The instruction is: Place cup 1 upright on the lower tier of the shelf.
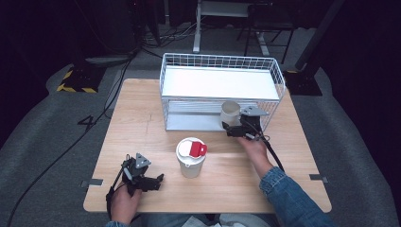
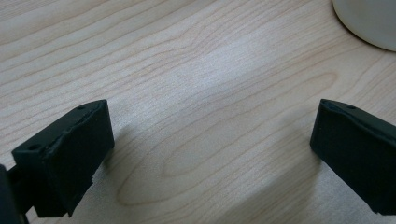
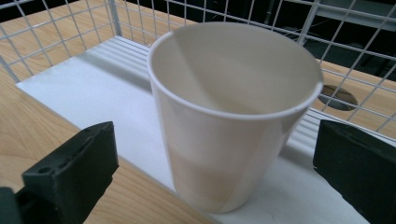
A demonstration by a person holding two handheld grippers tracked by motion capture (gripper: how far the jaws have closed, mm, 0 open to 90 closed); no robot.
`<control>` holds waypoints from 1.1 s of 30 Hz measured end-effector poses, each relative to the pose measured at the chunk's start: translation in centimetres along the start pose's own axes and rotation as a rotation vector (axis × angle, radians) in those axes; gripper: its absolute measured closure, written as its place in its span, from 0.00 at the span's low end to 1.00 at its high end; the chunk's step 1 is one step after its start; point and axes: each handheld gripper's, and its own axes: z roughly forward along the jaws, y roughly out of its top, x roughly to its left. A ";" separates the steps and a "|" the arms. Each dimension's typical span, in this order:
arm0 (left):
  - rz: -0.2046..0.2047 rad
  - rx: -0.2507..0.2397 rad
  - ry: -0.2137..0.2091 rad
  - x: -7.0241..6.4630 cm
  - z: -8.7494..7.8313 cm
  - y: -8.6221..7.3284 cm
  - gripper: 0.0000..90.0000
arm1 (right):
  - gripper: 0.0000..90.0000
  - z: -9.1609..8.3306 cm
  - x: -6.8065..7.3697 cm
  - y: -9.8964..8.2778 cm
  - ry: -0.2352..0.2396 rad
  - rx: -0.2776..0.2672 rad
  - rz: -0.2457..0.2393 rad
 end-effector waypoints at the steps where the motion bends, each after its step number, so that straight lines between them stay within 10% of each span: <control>1: -0.001 -0.001 0.000 0.0 0.0 0.0 0.00 | 0.00 -0.2 0.0 0.0 0.001 0.000 -0.002; 33: -0.001 -0.001 0.000 0.0 0.0 0.0 0.00 | 0.00 -10.2 -0.2 -0.1 0.144 0.051 -0.044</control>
